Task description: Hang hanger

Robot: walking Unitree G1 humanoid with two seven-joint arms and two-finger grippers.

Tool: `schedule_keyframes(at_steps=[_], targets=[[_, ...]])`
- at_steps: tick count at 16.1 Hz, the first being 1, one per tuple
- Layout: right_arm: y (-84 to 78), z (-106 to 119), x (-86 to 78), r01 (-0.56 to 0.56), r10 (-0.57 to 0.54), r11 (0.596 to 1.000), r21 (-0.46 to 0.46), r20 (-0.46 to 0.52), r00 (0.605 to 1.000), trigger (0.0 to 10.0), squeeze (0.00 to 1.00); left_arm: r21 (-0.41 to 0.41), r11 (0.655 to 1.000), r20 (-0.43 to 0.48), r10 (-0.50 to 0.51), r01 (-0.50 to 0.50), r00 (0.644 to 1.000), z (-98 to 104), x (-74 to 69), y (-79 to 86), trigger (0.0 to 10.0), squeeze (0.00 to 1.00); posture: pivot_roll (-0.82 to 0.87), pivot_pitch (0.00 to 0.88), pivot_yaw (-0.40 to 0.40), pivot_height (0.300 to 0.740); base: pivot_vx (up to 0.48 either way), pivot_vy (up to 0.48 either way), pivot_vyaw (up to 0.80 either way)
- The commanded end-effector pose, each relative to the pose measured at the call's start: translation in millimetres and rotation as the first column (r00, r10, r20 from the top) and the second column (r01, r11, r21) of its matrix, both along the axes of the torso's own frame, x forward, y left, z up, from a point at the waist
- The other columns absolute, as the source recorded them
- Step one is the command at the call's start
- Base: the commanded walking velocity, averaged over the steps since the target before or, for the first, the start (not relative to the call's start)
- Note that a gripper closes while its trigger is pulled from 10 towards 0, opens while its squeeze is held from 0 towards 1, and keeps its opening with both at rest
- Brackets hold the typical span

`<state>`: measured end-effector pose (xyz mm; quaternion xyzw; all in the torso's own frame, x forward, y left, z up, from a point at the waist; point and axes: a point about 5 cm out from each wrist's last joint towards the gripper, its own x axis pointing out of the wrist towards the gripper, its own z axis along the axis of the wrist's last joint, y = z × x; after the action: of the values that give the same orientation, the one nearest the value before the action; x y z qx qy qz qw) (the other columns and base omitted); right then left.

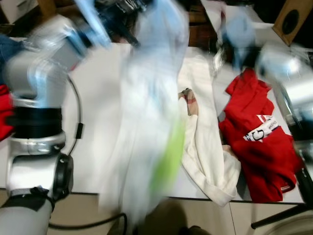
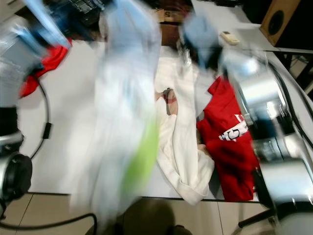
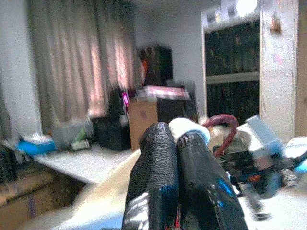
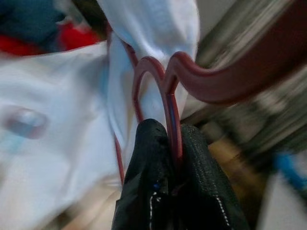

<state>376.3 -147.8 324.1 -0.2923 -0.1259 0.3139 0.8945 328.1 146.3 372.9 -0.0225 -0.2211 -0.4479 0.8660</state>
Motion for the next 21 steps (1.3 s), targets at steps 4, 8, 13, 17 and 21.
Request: schedule_keyframes(at_steps=[4, 8, 13, 17, 21], targets=[[-13.1, 101, -6.8, -0.027, -0.050, 0.979, 0.203, 0.363, 0.931, 10.0, 0.00, -0.207, 0.974, 0.100, -0.073, 0.092, 0.992, 38, -24.2, 18.6, 10.0, 0.00, 0.05, 0.031, -0.031, 0.740, 0.000, 0.000, 0.00], [-7.3, 15, 3.6, -0.096, 0.091, 0.995, 0.021, 0.168, 0.982, 10.0, 0.00, -0.080, 0.994, -0.080, -0.082, 0.076, 0.993, -13, -15.7, -13.4, 10.0, 0.00, 0.05, 0.036, -0.017, 0.740, 0.000, 0.000, 0.00], [-28.8, -78, -36.5, -0.202, 0.198, 0.979, -0.023, -0.122, 0.973, 10.0, 0.00, 0.165, 0.981, -0.271, 0.142, -0.100, 0.952, -94, 14.7, -66.2, 10.0, 0.00, 0.02, 0.040, 0.023, 0.740, 0.000, 0.000, 0.00], [-46.3, -84, -73.9, -0.241, 0.222, 0.969, -0.061, -0.222, 0.949, 10.0, 0.00, 0.165, 0.919, -0.232, 0.390, -0.359, 0.891, -81, 58.0, -62.3, 10.0, 0.00, 0.02, 0.033, 0.040, 0.740, 0.000, 0.000, 0.00], [-53.5, -79, -102.4, -0.290, 0.260, 0.954, -0.071, -0.286, 0.923, 10.0, 0.00, 0.131, 0.872, -0.196, 0.489, -0.472, 0.850, -66, 78.2, -44.8, 10.0, 0.00, 0.02, 0.022, 0.040, 0.740, 0.000, 0.000, 0.00]])
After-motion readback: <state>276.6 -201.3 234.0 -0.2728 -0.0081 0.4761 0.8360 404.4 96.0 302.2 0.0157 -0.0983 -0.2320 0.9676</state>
